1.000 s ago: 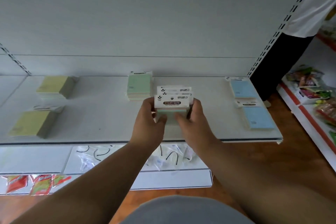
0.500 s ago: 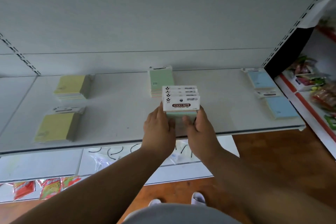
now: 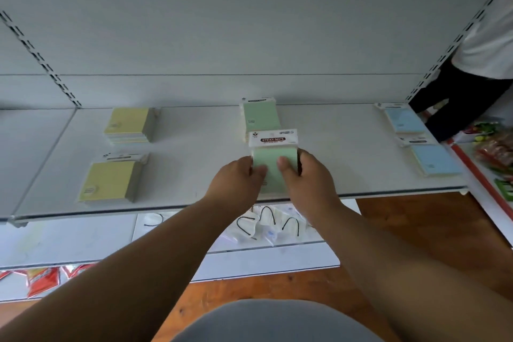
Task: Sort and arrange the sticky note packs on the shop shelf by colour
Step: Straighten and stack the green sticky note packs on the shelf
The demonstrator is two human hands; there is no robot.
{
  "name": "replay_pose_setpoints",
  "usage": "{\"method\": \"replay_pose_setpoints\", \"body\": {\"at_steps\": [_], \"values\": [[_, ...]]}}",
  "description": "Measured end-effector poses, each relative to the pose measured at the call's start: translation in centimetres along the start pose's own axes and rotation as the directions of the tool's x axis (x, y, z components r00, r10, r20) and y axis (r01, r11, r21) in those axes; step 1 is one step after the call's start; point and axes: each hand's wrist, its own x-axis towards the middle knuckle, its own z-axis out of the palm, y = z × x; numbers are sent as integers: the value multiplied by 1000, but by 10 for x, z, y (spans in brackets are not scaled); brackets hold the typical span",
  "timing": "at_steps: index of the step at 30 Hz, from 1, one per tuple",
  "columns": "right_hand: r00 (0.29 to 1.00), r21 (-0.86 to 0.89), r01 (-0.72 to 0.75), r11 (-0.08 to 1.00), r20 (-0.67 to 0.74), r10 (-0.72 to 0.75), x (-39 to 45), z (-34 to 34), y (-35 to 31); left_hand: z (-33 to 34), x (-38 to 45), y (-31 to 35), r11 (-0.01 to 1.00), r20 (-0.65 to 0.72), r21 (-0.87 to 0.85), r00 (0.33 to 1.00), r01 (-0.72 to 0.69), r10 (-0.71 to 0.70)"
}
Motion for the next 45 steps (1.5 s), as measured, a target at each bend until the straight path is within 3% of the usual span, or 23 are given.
{"method": "replay_pose_setpoints", "body": {"at_steps": [3,6,8,11,14,16,18,20,28,36,45], "values": [[983,-155,-138,978,103,155,17,5,4,-3,8,3,980,61,184,994,80,-93],[947,-232,-247,941,146,285,33,11,6,-3,16,7,917,2,392,997,72,-79],[936,-307,-246,920,173,308,41,12,5,-3,18,6,895,-19,439,997,81,-81],[956,-443,-164,881,149,252,45,5,6,-8,15,-6,915,-11,398,997,75,-77],[982,-461,14,887,174,75,33,-16,18,-18,3,-18,927,28,374,999,13,-26],[948,-463,183,867,316,-31,23,-27,27,-23,-4,-23,887,125,449,991,-105,54],[883,-519,344,782,462,-82,22,-30,32,-22,-5,-23,801,187,564,976,-199,111],[846,-531,426,733,521,-114,26,-26,32,-16,0,-22,748,198,618,969,-242,149],[836,-489,455,744,523,-167,27,-20,33,-7,3,-24,784,151,582,976,-215,156],[817,-471,409,781,570,-84,30,-29,25,-13,3,-20,816,205,544,974,-196,97],[804,-489,475,732,578,-135,28,-28,29,-13,-1,-21,824,204,528,973,-204,110]]}}
